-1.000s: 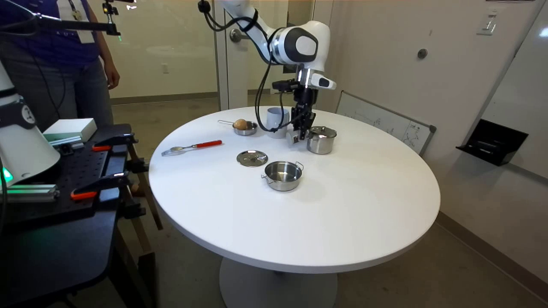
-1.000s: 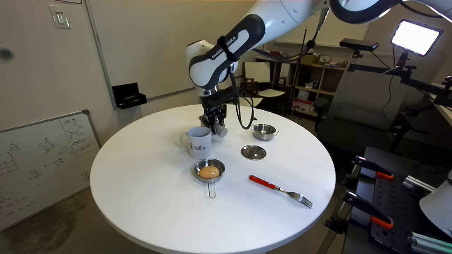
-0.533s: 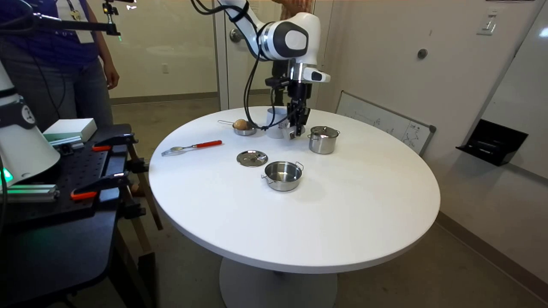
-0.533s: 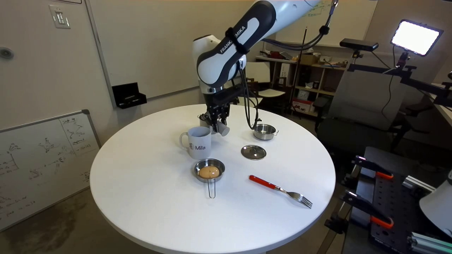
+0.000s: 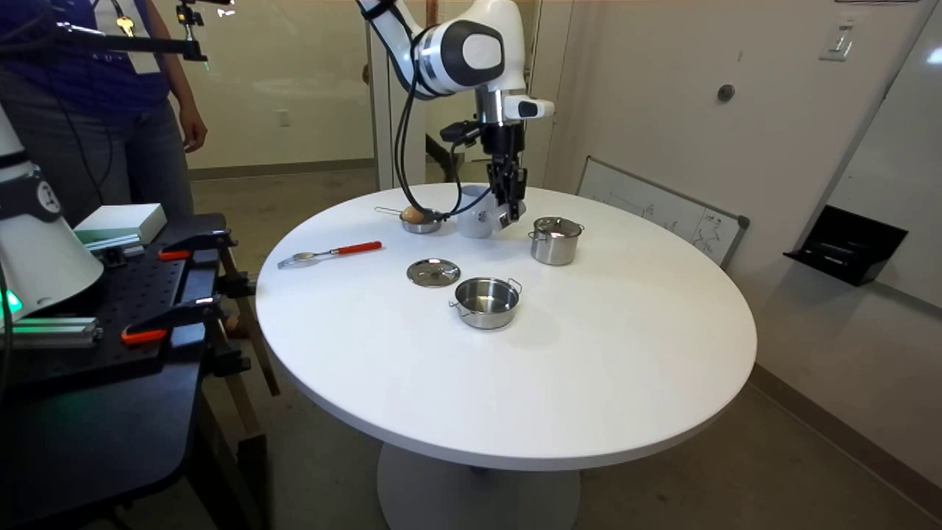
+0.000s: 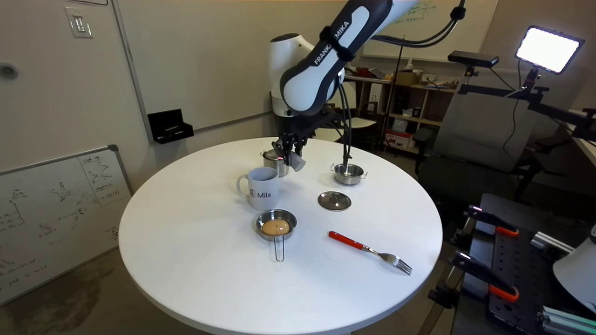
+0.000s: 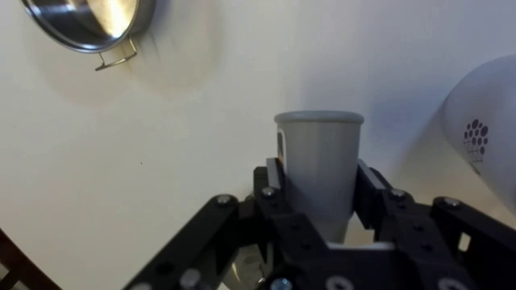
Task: Place the salt shaker upright on the table
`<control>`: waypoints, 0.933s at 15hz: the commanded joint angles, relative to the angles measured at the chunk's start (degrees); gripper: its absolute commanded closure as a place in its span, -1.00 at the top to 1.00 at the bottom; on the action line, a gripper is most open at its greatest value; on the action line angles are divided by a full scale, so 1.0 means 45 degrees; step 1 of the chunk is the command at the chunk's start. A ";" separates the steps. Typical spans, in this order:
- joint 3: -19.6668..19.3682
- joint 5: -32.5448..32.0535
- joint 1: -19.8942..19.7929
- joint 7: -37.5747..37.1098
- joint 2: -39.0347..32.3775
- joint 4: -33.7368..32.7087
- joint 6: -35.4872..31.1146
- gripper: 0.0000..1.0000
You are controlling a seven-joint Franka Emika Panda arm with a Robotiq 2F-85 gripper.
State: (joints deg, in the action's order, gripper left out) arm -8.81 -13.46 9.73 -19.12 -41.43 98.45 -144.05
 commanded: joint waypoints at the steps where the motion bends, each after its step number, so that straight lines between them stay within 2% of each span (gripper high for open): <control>1: -0.0771 -0.0814 0.0706 -0.0826 0.1247 0.2143 -0.1676 -0.63; 2: -0.0772 -0.0886 0.0718 -0.0625 0.1368 0.2404 -0.1641 -0.63; 3: -0.0487 -0.0468 0.0409 -0.0334 0.0616 0.1196 -0.1098 -0.13; 6: -0.0573 -0.0584 0.0501 -0.0345 0.0927 0.1812 -0.1293 -0.13; 7: -0.0580 -0.0589 0.0508 -0.0347 0.0953 0.1853 -0.1305 -0.63; 11: 0.0025 0.0402 -0.0334 0.0029 0.1132 0.2723 -0.4337 -0.63; 14: 0.1016 0.1430 -0.1615 0.1550 0.1373 0.3919 -0.6487 -0.63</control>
State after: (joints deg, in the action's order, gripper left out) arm -8.79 -11.15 8.05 -18.84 -37.35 110.13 -164.87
